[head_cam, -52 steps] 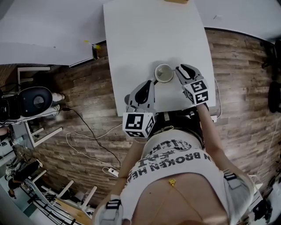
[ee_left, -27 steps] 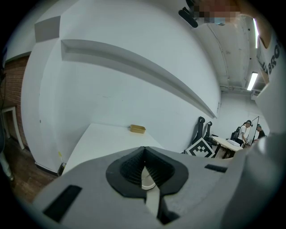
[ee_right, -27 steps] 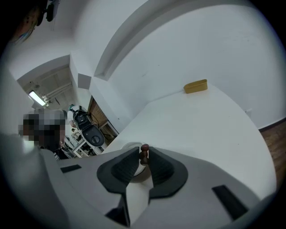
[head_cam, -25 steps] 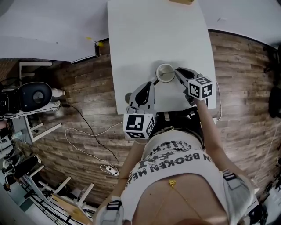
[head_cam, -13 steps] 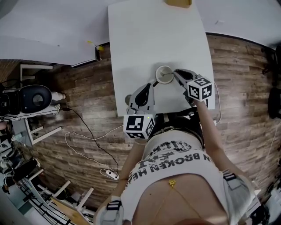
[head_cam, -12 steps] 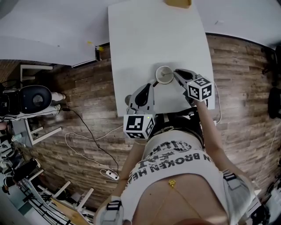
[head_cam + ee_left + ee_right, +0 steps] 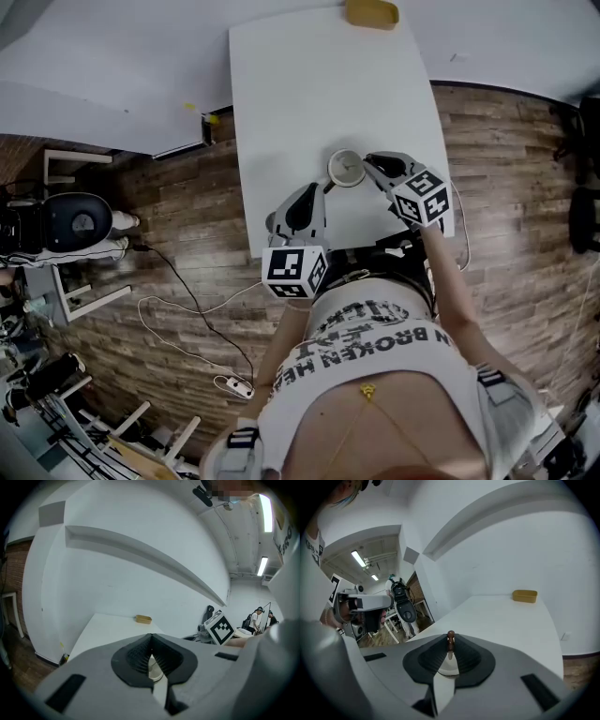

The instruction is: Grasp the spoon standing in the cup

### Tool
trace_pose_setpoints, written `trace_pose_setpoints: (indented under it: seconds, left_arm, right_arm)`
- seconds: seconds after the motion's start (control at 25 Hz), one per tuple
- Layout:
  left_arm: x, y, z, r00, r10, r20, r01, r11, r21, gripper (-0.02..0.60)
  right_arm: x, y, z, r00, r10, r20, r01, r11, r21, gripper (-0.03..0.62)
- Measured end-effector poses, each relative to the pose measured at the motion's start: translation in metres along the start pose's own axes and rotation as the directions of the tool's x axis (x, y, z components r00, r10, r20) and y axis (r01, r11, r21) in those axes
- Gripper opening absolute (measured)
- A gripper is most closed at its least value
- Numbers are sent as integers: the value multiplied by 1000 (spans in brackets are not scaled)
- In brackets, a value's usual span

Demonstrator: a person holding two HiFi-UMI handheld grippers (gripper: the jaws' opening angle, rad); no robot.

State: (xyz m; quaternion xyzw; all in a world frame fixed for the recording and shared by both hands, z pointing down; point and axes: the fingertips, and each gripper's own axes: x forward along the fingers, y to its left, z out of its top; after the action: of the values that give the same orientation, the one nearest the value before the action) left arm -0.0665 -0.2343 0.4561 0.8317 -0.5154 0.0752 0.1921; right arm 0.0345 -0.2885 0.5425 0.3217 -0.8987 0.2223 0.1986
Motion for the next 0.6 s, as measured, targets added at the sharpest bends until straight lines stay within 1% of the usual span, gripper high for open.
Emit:
trace_pose_setpoints:
  seconds: [0.16, 0.32, 0.6]
  left_arm:
    - [1, -1, 1, 1000, -9, 7, 9, 1000, 3, -2]
    - [3, -4, 3, 1000, -21, 14, 21, 1000, 8, -2]
    - [11, -15, 7, 998, -52, 22, 52, 998, 26, -2]
  right_arm:
    - [-9, 11, 10, 1000, -3, 13, 3, 999, -46, 41]
    - [-17, 23, 17, 1000, -11, 18, 13, 993, -115, 41]
    - [-36, 42, 37, 998, -11, 68, 24, 982, -185, 41]
